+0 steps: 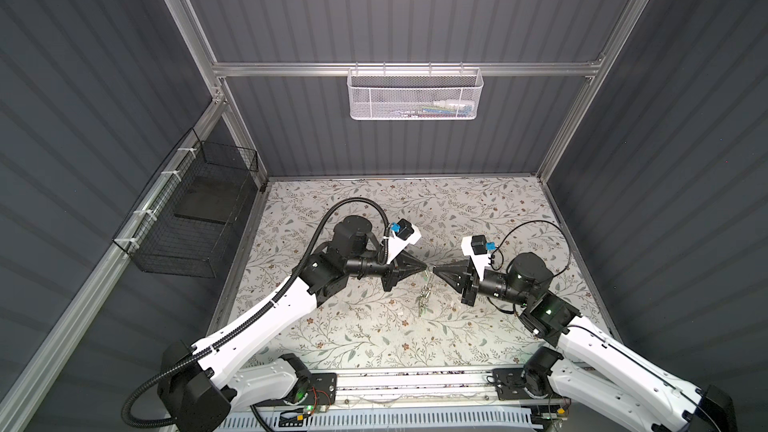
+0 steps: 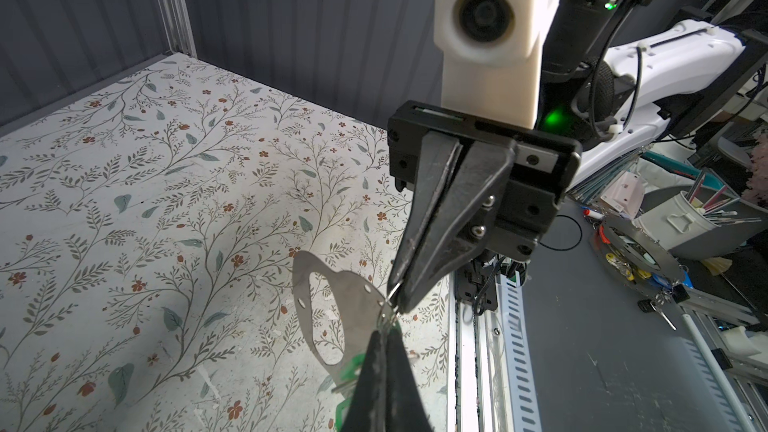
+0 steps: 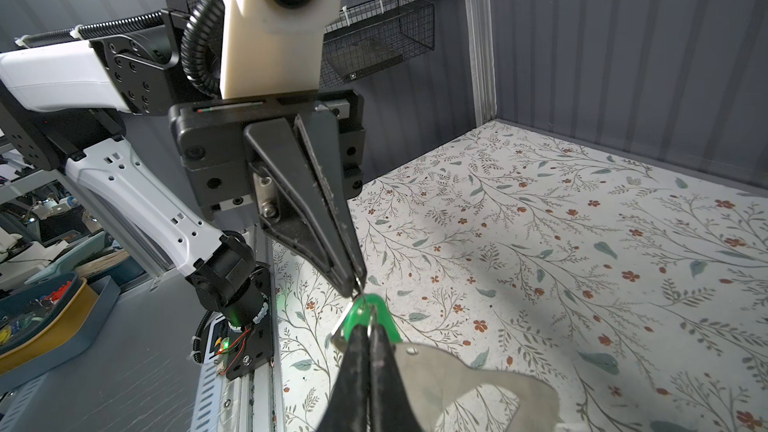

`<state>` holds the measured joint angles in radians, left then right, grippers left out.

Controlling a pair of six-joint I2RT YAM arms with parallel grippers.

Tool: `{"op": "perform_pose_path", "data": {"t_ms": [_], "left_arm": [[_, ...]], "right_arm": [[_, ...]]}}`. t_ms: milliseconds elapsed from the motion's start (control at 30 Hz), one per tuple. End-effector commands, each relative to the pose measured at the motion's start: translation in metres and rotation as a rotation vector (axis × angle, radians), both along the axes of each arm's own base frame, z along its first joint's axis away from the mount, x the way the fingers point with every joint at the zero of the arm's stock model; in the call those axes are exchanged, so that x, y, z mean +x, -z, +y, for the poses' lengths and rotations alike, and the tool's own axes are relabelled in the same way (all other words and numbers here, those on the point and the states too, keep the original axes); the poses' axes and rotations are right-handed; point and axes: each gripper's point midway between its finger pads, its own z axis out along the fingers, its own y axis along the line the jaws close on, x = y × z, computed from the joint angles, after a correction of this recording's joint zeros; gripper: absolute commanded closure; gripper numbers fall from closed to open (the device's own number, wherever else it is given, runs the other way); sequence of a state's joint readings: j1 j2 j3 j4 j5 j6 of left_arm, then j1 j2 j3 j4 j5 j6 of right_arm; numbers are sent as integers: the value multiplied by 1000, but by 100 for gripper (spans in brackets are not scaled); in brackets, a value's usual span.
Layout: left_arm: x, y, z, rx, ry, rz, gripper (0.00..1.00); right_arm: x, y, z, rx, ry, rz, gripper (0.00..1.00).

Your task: Put the keys on the keyring

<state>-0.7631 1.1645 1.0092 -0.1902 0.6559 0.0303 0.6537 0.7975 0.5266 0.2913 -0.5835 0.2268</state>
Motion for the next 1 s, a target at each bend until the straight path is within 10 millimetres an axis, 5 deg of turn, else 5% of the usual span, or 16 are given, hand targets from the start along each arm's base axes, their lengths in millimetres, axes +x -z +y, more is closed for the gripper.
{"op": "perform_pose_path", "data": {"t_ms": [0,567,967], "left_arm": [[-4,-9,0,-17,21,2,100],[1,-8,-2,-13,10,-5,100],[18,-9,13,24,-97,-209,100]], "right_arm": [[-3,-10,1,28,-17,-43,100],[-6,-11,3,32,-38,-41,100],[1,-5,3,1,-11,-23,100]]}}
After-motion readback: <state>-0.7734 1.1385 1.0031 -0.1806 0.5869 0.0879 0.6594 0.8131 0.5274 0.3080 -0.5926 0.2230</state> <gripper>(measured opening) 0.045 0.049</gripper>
